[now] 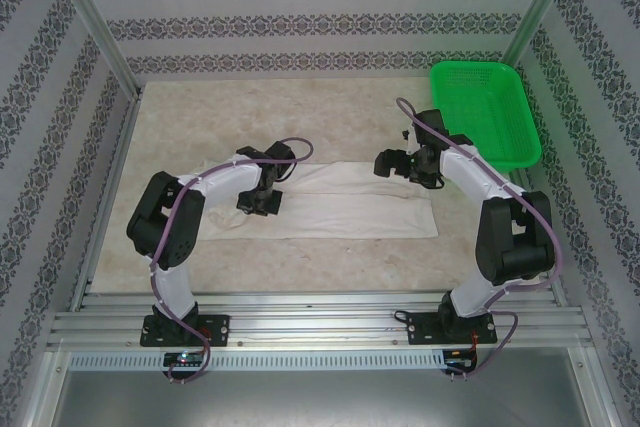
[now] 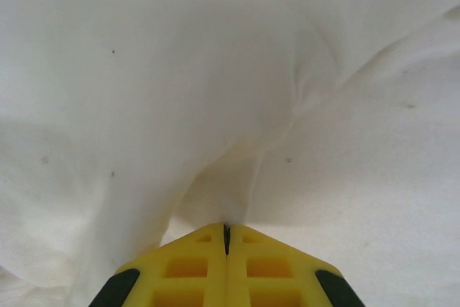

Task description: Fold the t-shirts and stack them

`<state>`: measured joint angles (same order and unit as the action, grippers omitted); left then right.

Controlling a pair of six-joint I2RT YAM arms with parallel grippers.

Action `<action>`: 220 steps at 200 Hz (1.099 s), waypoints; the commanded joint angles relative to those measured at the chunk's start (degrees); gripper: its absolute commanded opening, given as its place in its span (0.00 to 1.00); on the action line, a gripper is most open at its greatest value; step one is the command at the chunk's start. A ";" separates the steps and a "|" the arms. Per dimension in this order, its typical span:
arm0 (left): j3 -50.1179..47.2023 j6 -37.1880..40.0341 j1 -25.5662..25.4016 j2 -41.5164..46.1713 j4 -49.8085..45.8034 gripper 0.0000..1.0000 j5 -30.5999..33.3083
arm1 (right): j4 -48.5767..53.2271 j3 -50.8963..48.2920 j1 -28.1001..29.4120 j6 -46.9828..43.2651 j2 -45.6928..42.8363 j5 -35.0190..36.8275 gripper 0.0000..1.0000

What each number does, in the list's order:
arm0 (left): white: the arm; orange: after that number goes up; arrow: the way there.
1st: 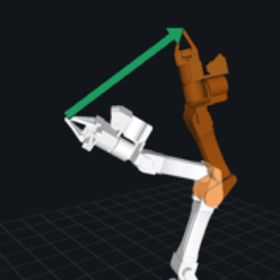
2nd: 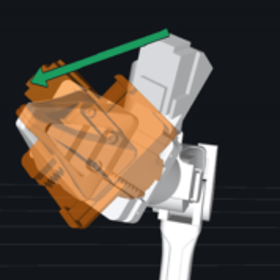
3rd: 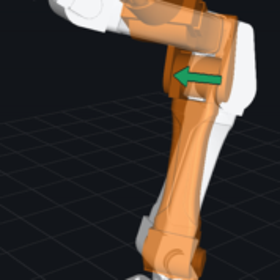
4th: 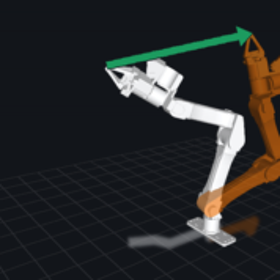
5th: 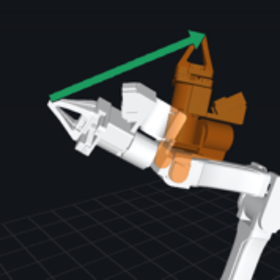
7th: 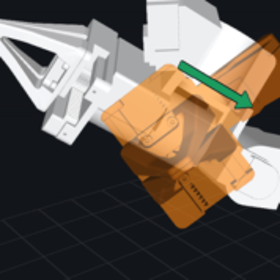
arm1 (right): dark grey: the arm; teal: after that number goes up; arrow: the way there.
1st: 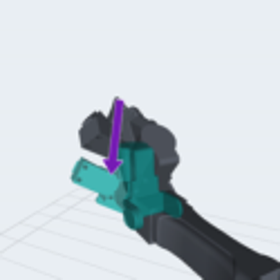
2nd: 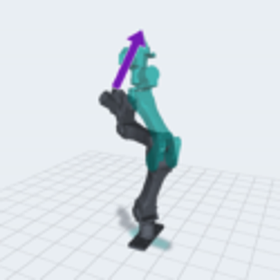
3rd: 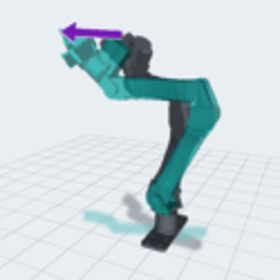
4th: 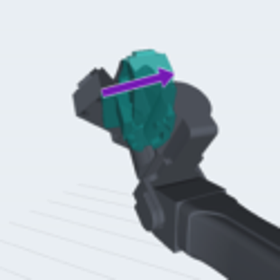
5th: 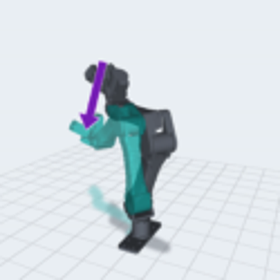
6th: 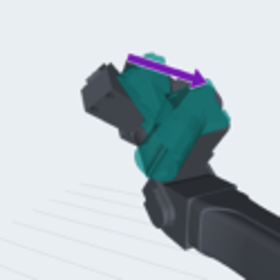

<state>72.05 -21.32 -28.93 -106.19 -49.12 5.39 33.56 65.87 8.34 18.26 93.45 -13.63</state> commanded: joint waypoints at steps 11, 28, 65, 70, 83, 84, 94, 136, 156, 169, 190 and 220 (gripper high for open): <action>2.39 -0.76 -0.69 2.82 -3.96 0.00 -4.09 | -0.34 -0.19 -0.69 0.55 -0.64 -0.43 0.98; 2.06 -2.12 -0.79 3.48 -4.04 0.00 -5.88 | -0.43 -0.07 -0.69 0.63 -0.38 -0.52 0.98; 2.03 -3.99 -1.63 4.19 -4.67 0.00 -9.77 | -0.34 0.22 -0.70 0.61 0.06 -0.52 0.98; 2.02 -4.27 -1.89 4.09 -4.58 0.00 -10.41 | -0.36 0.27 -0.69 0.68 0.27 -0.52 0.98; 2.06 -5.14 -2.49 3.67 -4.20 0.00 -12.13 | -0.34 0.32 -0.69 0.59 0.42 -0.65 0.98; 2.10 -5.22 -2.51 3.64 -4.13 0.00 -12.27 | -0.34 0.32 -0.69 0.61 0.42 -0.63 0.98; 1.89 -6.19 -2.75 3.47 -3.36 0.00 -13.60 | -0.34 0.45 -0.69 0.63 0.59 -0.70 0.98; 1.08 -8.98 -3.41 2.58 -0.87 0.00 -16.54 | -0.32 0.25 -0.71 0.64 0.77 -0.87 0.98; 0.76 -9.50 -3.52 2.37 0.52 0.00 -17.30 | -0.43 0.13 -0.65 0.66 0.77 -0.94 0.98; 0.78 -9.69 -3.50 1.81 0.61 0.00 -17.79 | -0.27 0.15 -0.61 0.55 0.86 -0.87 0.98; -0.37 -9.79 -3.52 1.50 0.76 0.10 -17.30 | -0.31 -0.01 -0.62 0.57 0.79 -0.96 0.98; 0.17 -10.46 -3.50 3.37 -0.15 0.51 -14.41 | -0.29 -0.01 -0.65 0.45 0.53 -1.20 0.98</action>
<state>72.12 -30.74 -31.51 -103.83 -48.84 -10.94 33.54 65.87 8.34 18.24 93.58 -13.63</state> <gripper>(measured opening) 0.415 0.980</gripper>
